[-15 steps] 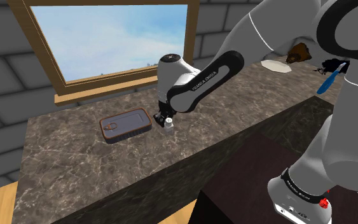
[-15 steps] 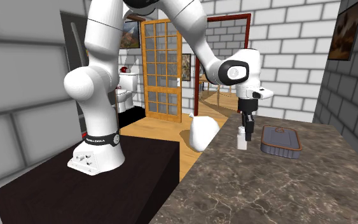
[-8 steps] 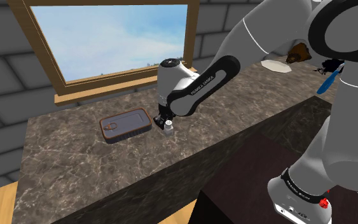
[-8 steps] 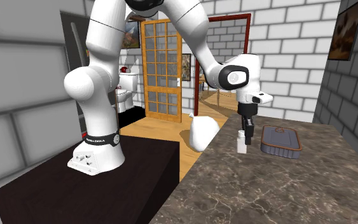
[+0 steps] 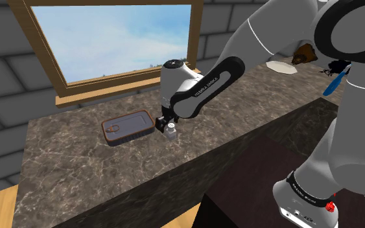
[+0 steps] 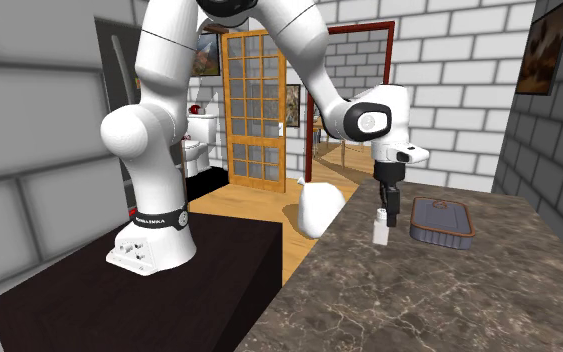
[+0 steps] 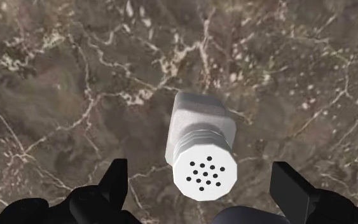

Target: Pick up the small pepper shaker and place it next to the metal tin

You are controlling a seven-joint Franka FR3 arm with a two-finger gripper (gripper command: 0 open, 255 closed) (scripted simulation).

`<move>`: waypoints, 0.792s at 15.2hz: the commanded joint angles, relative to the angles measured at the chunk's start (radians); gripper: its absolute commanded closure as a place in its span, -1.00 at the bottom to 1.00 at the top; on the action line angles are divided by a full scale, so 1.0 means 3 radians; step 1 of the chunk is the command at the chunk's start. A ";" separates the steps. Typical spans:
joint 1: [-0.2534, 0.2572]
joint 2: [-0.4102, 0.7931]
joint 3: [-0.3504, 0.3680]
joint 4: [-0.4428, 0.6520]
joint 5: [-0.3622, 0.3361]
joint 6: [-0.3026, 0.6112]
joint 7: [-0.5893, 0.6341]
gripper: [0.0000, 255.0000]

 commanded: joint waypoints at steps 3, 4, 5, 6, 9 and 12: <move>-0.0016 -0.0188 0.0034 -0.0011 0.0058 -0.0176 -0.0040 -1.00; -0.0022 -0.0279 0.0049 -0.0009 0.0087 -0.0266 -0.0060 -1.00; -0.0026 -0.0348 0.0060 -0.0005 0.0110 -0.0339 -0.0075 -1.00; -0.0025 -0.0348 0.0059 -0.0005 0.0110 -0.0339 -0.0075 -1.00; -0.0025 -0.0348 0.0059 -0.0005 0.0110 -0.0339 -0.0075 -1.00; -0.0025 -0.0348 0.0059 -0.0005 0.0110 -0.0339 -0.0075 -1.00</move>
